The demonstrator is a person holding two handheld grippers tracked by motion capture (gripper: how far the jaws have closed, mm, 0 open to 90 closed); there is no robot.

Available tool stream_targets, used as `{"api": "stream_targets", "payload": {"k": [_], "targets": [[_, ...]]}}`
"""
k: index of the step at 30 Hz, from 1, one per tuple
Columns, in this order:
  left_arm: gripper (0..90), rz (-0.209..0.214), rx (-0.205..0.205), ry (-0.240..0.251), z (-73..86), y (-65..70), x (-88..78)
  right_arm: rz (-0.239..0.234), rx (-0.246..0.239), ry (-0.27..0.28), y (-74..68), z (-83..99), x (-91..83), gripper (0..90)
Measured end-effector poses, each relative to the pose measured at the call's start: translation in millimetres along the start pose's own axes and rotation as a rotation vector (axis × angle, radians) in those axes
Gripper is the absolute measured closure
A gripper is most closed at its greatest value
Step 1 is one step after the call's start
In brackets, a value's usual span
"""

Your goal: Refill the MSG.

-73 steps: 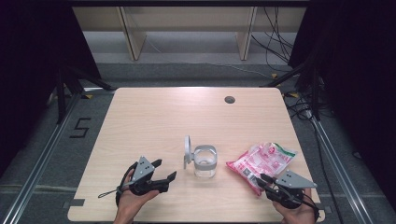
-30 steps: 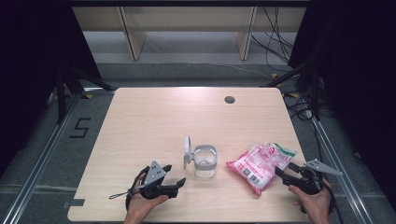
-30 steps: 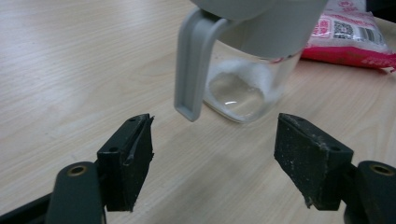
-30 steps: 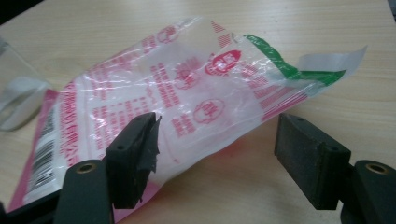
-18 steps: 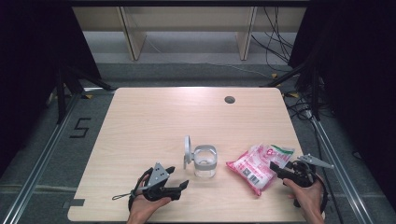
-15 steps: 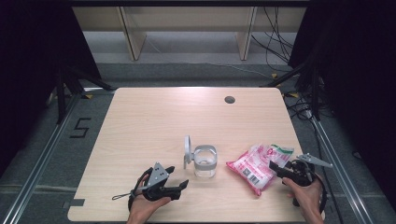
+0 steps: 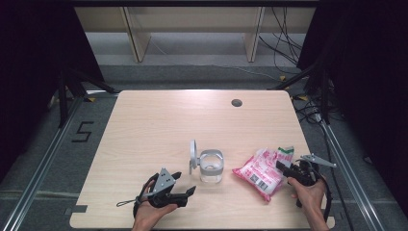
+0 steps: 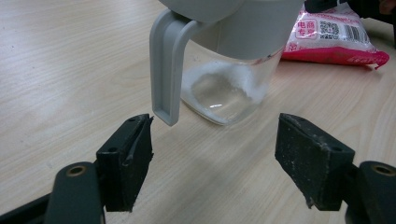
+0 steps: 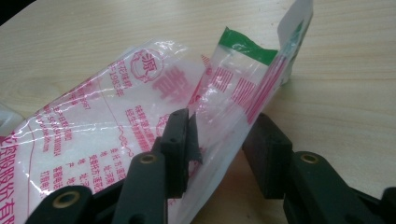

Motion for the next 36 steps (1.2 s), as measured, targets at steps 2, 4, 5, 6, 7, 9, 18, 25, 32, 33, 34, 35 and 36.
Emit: {"api": "stream_targets", "payload": {"k": [2, 4, 5, 6, 7, 9, 18, 25, 32, 33, 34, 35, 36], "targets": [[27.0, 0.001, 0.000, -0.001, 0.3, 0.1, 0.1, -0.002, 0.041, -0.013, -3.7, 1.1, 0.1, 65.7], [27.0, 0.000, -0.007, 0.001, 0.1, 0.4, 0.1, 0.012, 0.003, -0.022, -1.0, -0.3, 0.5, 71.2], [27.0, 0.000, -0.007, 0.002, 0.1, 0.3, 0.0, 0.007, 0.003, -0.021, -1.9, -0.7, 1.1, 74.8], [27.0, -0.001, -0.008, 0.001, 0.1, 0.2, 0.0, 0.016, 0.130, -0.061, -10.9, 5.3, -2.0, 77.6], [27.0, -0.002, -0.011, 0.002, 0.1, 0.2, 0.1, 0.002, 0.067, -0.046, -8.0, 2.6, -0.1, 79.8], [27.0, -0.002, -0.007, 0.002, 0.1, -0.1, -0.1, -0.026, -0.011, -0.003, -6.4, -2.1, 3.4, 83.9], [27.0, 0.005, -0.009, 0.012, -1.8, 1.1, -0.7, -0.085, 0.021, 0.055, -19.7, -10.4, -5.7, 90.0], [27.1, 0.004, -0.013, 0.015, -2.9, 2.9, -0.6, -0.144, -0.053, 0.100, -47.1, -21.7, -19.5, 90.0], [29.3, 0.033, 0.014, 0.000, -3.4, 16.0, 3.6, -0.194, -0.104, 0.150, -65.6, -31.9, -31.5, 90.0], [29.3, 0.040, 0.024, -0.001, -4.3, 20.5, 4.5, -0.206, -0.092, 0.138, -70.3, -31.5, -33.8, 90.0], [29.2, 0.040, 0.046, -0.009, -4.5, 23.4, 4.8, -0.214, -0.090, 0.145, -73.2, -32.5, -34.9, 90.0], [29.1, 0.051, 0.038, 0.001, -6.3, 29.4, 6.7, -0.215, -0.094, 0.144, -74.4, -33.1, -36.5, 90.0], [28.8, 0.062, 0.047, -0.002, -6.9, 33.3, 7.6, -0.221, -0.116, 0.155, -76.1, -35.2, -37.5, 90.0]]}}
Point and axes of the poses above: each handheld gripper's, and its own axes: x roughly forward along the jaws, z roughly out of its underside, y roughly to its right, the point moved 10 cm from there along x, roughly forward along the jaws, and after that the axes turned 10 degrees about x, right-handed, at the moved point
